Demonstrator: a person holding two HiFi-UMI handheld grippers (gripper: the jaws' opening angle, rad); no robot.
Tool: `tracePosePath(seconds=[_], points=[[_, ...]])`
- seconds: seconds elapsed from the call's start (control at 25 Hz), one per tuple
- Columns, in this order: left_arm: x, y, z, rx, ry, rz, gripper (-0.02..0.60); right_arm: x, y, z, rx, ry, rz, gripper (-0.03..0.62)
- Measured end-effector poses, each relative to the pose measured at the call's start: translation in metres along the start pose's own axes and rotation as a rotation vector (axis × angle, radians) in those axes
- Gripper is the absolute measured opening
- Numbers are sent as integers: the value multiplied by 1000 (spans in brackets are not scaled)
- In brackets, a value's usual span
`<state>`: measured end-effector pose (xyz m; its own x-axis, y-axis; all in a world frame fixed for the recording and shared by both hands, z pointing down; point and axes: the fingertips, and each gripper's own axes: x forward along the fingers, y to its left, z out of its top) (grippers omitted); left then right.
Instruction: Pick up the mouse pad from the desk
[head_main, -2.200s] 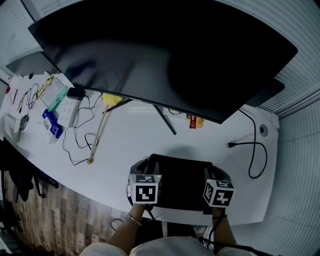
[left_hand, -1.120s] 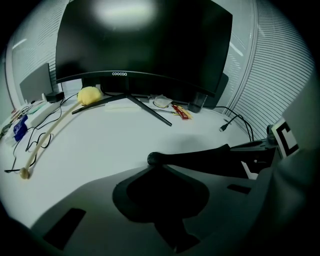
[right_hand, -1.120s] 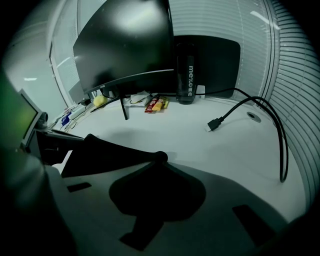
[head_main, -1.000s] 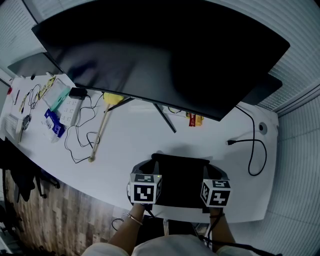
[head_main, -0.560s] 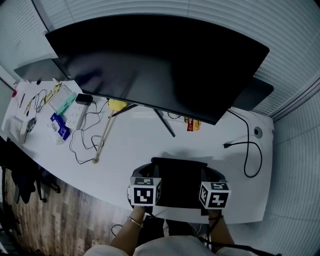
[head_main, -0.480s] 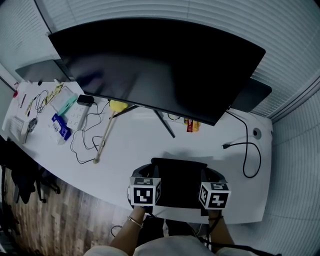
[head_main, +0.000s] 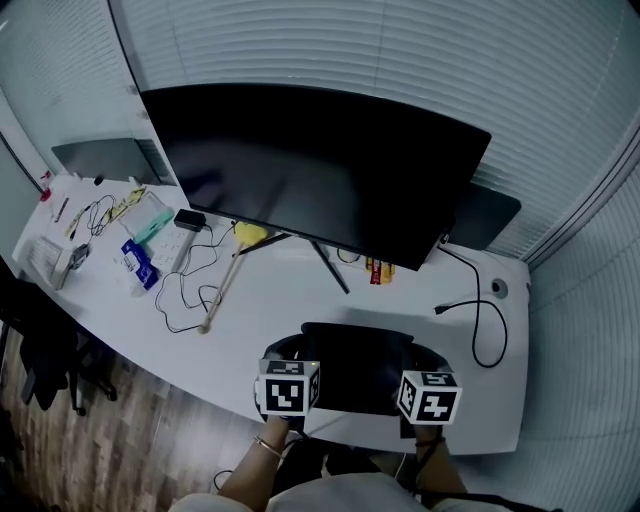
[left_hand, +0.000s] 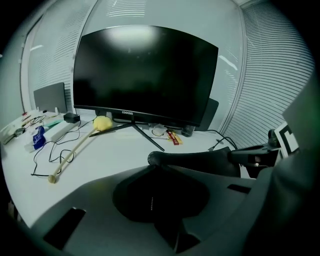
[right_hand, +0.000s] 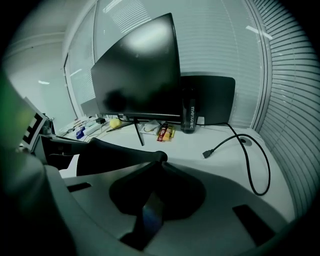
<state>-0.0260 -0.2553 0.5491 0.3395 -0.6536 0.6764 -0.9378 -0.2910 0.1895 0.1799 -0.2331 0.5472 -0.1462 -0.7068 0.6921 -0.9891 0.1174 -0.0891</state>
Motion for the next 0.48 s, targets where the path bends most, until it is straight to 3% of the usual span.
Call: tracePosePath(seconds=[0.48], points=[[-44,-2,65,28,-193,9,46,-42,12,73,-75,-194,14,54]])
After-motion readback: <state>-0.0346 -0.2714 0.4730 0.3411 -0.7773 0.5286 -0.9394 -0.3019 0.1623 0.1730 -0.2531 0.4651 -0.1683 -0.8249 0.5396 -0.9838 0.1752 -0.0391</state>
